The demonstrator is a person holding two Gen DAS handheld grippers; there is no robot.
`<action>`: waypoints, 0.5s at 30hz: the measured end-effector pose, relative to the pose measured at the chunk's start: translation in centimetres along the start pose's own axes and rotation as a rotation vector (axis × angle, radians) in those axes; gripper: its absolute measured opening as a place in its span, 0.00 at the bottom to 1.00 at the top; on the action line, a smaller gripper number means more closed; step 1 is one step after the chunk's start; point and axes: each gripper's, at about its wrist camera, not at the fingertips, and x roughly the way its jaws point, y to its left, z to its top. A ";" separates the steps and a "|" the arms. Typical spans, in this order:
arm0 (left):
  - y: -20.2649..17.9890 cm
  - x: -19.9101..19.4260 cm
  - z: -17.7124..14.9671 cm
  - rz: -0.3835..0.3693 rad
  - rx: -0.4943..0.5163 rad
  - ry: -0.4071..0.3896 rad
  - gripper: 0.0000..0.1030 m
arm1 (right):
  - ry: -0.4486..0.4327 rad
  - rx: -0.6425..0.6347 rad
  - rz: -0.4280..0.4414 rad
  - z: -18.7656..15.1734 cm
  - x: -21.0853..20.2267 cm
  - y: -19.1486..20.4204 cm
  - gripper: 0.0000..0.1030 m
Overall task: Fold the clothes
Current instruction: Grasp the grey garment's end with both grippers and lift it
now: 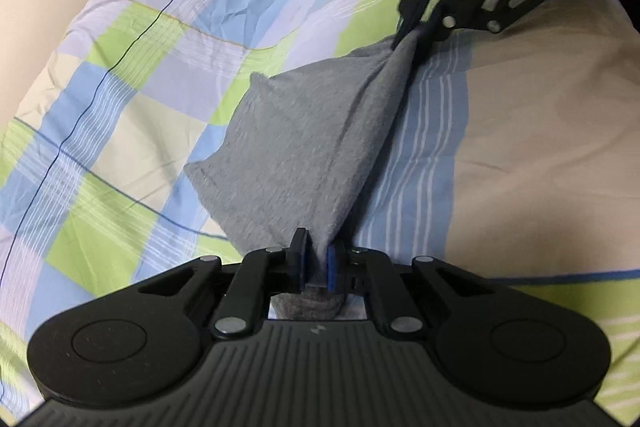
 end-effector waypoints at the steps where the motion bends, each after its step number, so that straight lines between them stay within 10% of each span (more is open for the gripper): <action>1: -0.3 0.0 0.0 -0.003 0.003 -0.001 0.07 | 0.002 0.001 0.002 -0.1 -0.4 0.4 0.05; 15: -1.2 -1.5 -0.5 -0.002 0.027 0.009 0.08 | 0.019 0.025 0.039 0.6 -2.3 2.7 0.06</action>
